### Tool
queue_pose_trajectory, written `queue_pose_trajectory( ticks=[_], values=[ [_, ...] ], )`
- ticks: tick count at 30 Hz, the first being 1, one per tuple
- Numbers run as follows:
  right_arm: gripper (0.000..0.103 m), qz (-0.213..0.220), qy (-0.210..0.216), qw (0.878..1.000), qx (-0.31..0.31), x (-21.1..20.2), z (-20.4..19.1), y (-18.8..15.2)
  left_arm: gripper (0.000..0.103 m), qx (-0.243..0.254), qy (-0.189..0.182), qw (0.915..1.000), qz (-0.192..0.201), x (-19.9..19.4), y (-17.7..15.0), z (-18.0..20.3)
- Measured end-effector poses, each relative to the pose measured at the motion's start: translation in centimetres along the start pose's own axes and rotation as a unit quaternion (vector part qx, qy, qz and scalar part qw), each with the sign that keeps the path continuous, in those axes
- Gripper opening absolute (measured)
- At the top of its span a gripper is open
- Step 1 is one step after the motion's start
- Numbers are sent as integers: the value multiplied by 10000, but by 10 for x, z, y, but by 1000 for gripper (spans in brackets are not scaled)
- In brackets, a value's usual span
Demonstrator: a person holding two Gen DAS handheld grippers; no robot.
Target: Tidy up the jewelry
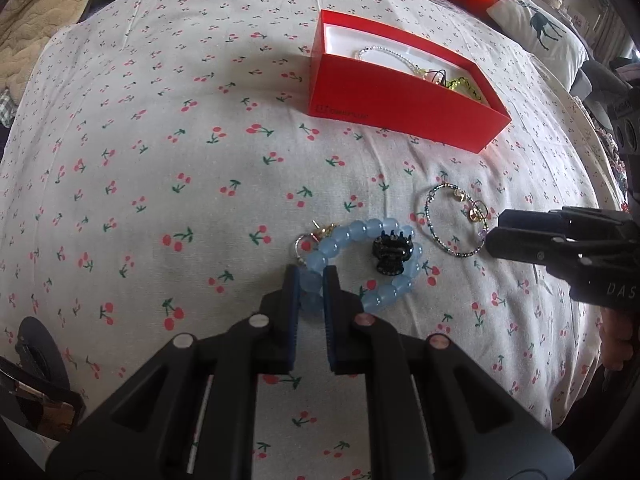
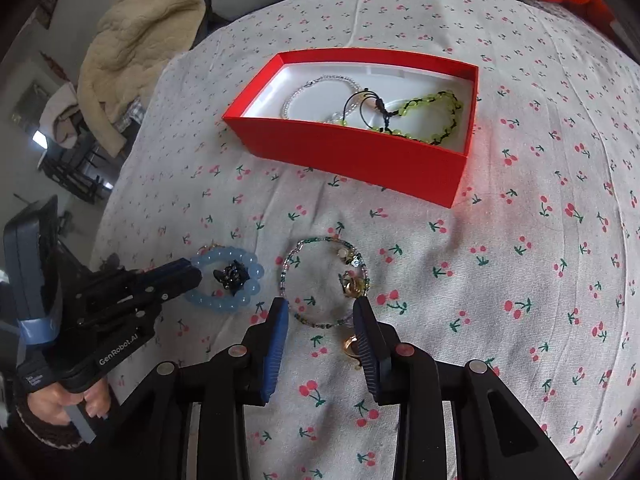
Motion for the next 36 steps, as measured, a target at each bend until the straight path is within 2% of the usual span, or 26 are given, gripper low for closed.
queue_pose_trajectory(
  ticks=[2,6,14,16,18,19,21,24,28,36],
  values=[
    [49,-14,-55,9998,-186,4,-8,-2,13,-66,-22,10000,-1,-2,-2,-5],
    [49,-15,-130,9987,-493,15,-23,0,13,-164,-146,9998,10,-7,-3,-11],
    [47,-87,-441,9943,-964,44,-40,6,13,-178,-114,9998,-61,-4,-4,-13],
    [42,-57,-530,9931,-1048,47,-43,9,13,-206,-112,9997,-118,1,-5,-13],
    [29,-22,-525,9926,-1095,49,-44,10,13,-193,-92,9997,-124,2,-5,-12],
    [26,-14,-531,9925,-1101,50,-44,11,13,-190,-90,9997,-118,2,-4,-11],
    [11,-15,-516,9917,-1181,50,-46,11,13,-169,-84,9998,-112,2,-3,-10],
    [5,-9,-514,9914,-1207,48,-47,10,13,-154,-120,9998,-59,-1,-2,-7],
    [3,25,-515,9933,-1032,40,-43,10,13,-84,-196,9997,81,-12,0,0],
    [3,500,-315,9959,-691,-10,-35,18,13,-112,-503,9979,386,-40,15,8]
  ],
)
Point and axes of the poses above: each gripper's, at about its wrist camera, not at the fingertips, and x roughly the way its jaws point, z to its right, y to its top, the point moved 3 cm from there along x, roughly the way its jaws point, and after that the axes turned 8 degrees about -x, right-handed, at the moved point
